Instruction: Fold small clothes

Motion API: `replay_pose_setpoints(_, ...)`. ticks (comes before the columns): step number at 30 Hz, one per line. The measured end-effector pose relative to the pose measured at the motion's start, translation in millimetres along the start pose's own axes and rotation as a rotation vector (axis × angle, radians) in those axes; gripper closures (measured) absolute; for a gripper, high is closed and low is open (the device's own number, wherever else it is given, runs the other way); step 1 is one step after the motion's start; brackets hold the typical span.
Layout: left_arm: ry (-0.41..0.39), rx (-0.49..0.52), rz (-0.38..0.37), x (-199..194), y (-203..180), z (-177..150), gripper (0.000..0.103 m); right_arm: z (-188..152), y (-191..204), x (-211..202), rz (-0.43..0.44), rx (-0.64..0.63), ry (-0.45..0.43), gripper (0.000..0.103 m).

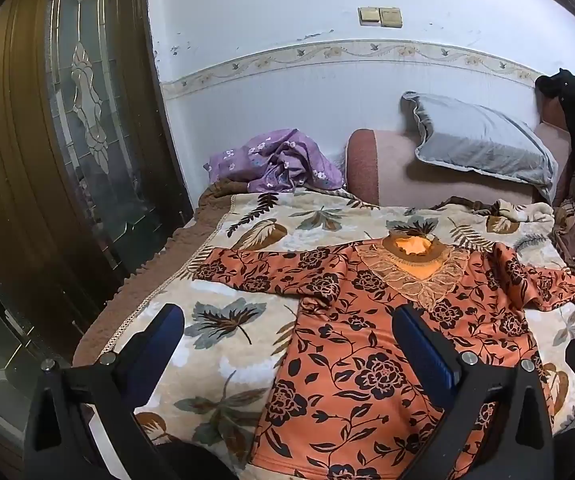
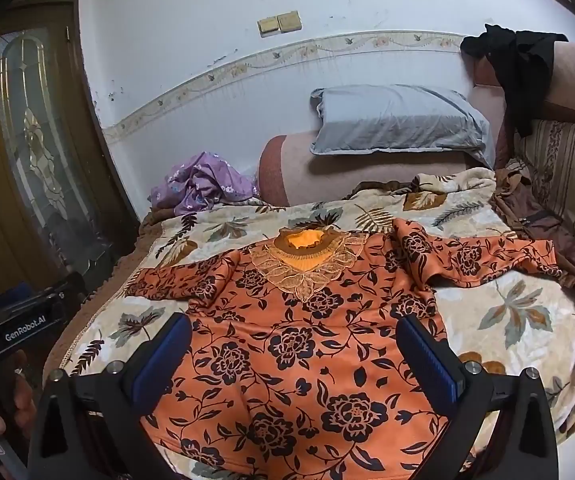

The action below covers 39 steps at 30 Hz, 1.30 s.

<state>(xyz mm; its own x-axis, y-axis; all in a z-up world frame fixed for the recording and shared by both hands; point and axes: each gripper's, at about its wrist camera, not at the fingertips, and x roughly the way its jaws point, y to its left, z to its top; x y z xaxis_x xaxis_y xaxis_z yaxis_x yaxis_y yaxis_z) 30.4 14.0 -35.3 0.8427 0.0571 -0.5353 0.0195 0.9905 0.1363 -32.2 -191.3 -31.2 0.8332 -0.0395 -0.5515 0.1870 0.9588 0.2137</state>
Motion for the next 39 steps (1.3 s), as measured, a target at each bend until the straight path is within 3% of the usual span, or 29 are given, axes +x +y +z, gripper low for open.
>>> replay_pose_setpoints(39, 0.05, 0.009, 0.018, 25.1, -5.1, -3.3, 0.0, -4.3, -9.4, 23.3, 0.017, 0.063, 0.077, 0.0)
